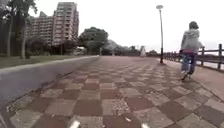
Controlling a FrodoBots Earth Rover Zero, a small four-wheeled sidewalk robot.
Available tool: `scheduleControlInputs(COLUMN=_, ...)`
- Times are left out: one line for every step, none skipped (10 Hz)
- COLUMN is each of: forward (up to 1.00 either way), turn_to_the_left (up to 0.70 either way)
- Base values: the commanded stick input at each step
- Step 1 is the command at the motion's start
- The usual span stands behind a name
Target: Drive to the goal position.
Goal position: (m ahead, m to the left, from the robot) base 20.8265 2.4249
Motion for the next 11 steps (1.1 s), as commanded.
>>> scheduleControlInputs(forward=0.70, turn_to_the_left=0.00)
scheduleControlInputs(forward=0.70, turn_to_the_left=0.00)
scheduleControlInputs(forward=0.70, turn_to_the_left=0.00)
scheduleControlInputs(forward=0.70, turn_to_the_left=0.00)
scheduleControlInputs(forward=0.70, turn_to_the_left=0.00)
scheduleControlInputs(forward=0.70, turn_to_the_left=0.00)
scheduleControlInputs(forward=0.70, turn_to_the_left=0.00)
scheduleControlInputs(forward=0.70, turn_to_the_left=0.00)
scheduleControlInputs(forward=0.70, turn_to_the_left=0.00)
scheduleControlInputs(forward=0.70, turn_to_the_left=0.00)
scheduleControlInputs(forward=0.70, turn_to_the_left=0.00)
